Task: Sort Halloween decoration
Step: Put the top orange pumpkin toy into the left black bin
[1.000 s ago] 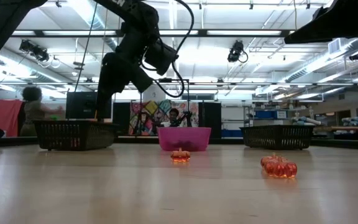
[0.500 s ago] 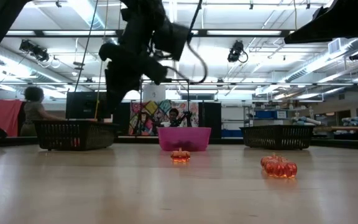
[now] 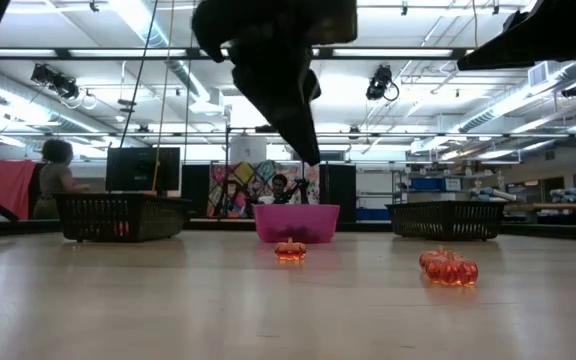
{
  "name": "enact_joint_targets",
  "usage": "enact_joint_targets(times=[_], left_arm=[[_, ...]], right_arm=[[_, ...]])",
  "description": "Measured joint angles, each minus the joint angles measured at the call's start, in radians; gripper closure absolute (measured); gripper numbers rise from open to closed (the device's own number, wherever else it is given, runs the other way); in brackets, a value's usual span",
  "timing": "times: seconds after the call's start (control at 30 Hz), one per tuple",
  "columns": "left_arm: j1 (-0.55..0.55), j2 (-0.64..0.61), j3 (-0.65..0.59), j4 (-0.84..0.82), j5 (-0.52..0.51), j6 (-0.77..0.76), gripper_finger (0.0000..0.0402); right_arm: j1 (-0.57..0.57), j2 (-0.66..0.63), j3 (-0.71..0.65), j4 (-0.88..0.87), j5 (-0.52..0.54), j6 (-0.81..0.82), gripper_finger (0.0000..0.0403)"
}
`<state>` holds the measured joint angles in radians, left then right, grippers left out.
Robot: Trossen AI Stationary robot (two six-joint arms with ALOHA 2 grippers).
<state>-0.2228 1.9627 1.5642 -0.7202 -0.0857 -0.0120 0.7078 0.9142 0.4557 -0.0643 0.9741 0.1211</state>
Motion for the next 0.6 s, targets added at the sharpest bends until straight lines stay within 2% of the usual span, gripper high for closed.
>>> enact_joint_targets(times=[0.23,0.43,0.6], left_arm=[[-0.093,0.074,-0.03,0.147,-0.027,-0.026,0.0262],[-0.119,0.038,-0.234,0.331,-0.049,-0.048,0.0253],[-0.13,-0.025,-0.403,0.622,-0.112,-0.048,0.0253]], right_arm=[[0.0,0.002,0.0,-0.003,-0.006,0.008,0.0236],[0.001,0.017,0.001,0.021,-0.03,0.009,0.0236],[0.001,0.025,0.0,0.027,-0.023,-0.012,0.0236]])
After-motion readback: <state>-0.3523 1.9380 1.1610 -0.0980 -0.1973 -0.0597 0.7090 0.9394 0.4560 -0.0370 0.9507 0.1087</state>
